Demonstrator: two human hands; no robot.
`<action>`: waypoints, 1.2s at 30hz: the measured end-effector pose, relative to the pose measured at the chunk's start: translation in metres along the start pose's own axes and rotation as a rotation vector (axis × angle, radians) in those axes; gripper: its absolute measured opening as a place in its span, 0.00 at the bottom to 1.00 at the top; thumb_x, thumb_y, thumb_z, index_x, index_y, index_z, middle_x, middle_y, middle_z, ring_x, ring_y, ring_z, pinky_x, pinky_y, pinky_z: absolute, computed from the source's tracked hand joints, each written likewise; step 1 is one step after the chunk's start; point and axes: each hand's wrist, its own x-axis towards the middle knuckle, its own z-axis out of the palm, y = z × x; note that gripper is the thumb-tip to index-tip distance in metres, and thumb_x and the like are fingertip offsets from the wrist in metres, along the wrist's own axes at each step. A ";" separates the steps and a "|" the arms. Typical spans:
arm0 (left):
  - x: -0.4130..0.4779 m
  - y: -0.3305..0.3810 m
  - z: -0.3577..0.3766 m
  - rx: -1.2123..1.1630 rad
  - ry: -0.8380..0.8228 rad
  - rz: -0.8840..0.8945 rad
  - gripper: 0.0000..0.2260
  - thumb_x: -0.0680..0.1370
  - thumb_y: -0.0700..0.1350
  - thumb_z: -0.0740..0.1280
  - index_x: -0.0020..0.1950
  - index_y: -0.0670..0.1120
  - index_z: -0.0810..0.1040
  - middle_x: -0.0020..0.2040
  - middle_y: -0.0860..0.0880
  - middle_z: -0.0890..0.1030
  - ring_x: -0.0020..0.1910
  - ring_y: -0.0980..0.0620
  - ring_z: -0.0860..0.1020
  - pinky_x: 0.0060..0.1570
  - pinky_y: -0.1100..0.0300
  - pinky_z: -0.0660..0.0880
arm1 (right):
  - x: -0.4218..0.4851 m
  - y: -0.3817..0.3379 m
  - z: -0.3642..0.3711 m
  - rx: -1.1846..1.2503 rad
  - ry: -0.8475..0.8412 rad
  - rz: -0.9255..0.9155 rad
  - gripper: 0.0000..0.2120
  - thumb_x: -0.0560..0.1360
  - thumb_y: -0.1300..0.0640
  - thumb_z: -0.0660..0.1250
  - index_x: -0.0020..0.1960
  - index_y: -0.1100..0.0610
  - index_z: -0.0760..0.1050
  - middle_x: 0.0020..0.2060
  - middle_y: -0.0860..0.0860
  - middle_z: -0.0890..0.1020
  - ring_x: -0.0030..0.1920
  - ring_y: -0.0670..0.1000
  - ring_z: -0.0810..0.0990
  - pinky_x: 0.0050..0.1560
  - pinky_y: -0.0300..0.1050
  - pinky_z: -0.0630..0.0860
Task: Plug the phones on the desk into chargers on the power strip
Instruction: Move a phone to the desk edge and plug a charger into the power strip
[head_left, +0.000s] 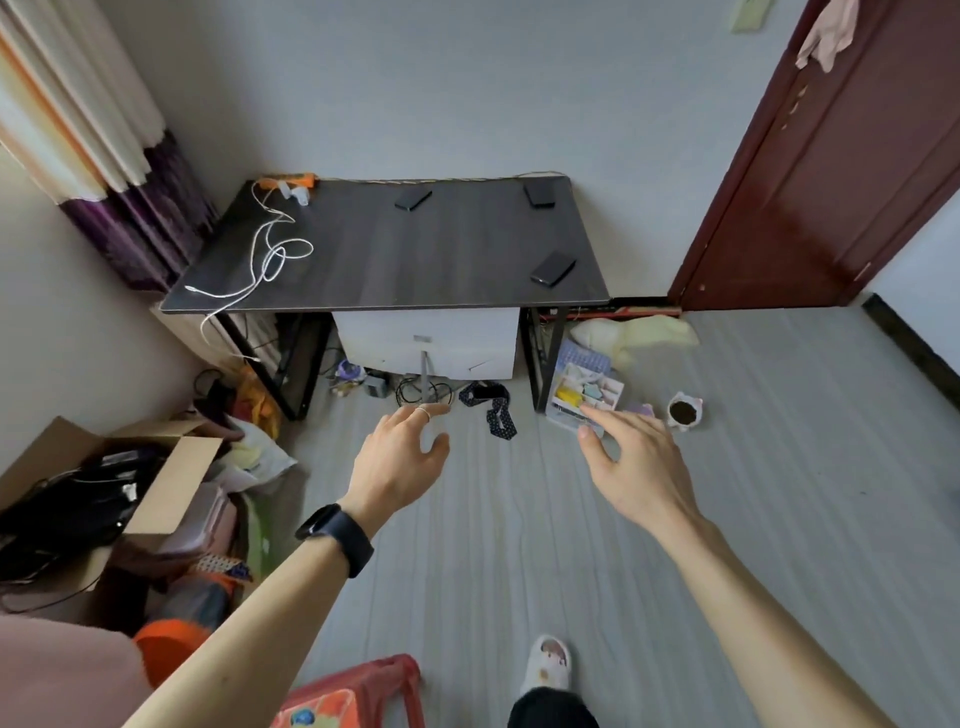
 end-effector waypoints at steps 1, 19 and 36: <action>0.013 -0.003 0.003 -0.001 -0.020 -0.007 0.18 0.79 0.52 0.62 0.70 0.57 0.72 0.65 0.52 0.76 0.66 0.49 0.72 0.60 0.53 0.74 | 0.012 0.001 0.007 0.006 -0.025 0.010 0.17 0.81 0.48 0.63 0.67 0.49 0.79 0.63 0.47 0.82 0.65 0.56 0.74 0.67 0.48 0.68; 0.350 -0.038 0.020 -0.017 -0.052 -0.131 0.17 0.78 0.50 0.61 0.67 0.54 0.75 0.60 0.49 0.80 0.63 0.45 0.74 0.60 0.50 0.74 | 0.359 0.018 0.086 0.060 -0.257 0.119 0.17 0.81 0.48 0.63 0.69 0.47 0.77 0.60 0.50 0.83 0.65 0.55 0.75 0.65 0.50 0.71; 0.639 -0.093 0.056 0.128 -0.354 0.071 0.19 0.79 0.49 0.61 0.71 0.53 0.72 0.68 0.52 0.74 0.66 0.47 0.72 0.62 0.52 0.73 | 0.551 0.042 0.193 -0.070 -0.320 0.475 0.21 0.80 0.46 0.63 0.71 0.49 0.73 0.62 0.51 0.82 0.61 0.54 0.80 0.58 0.51 0.76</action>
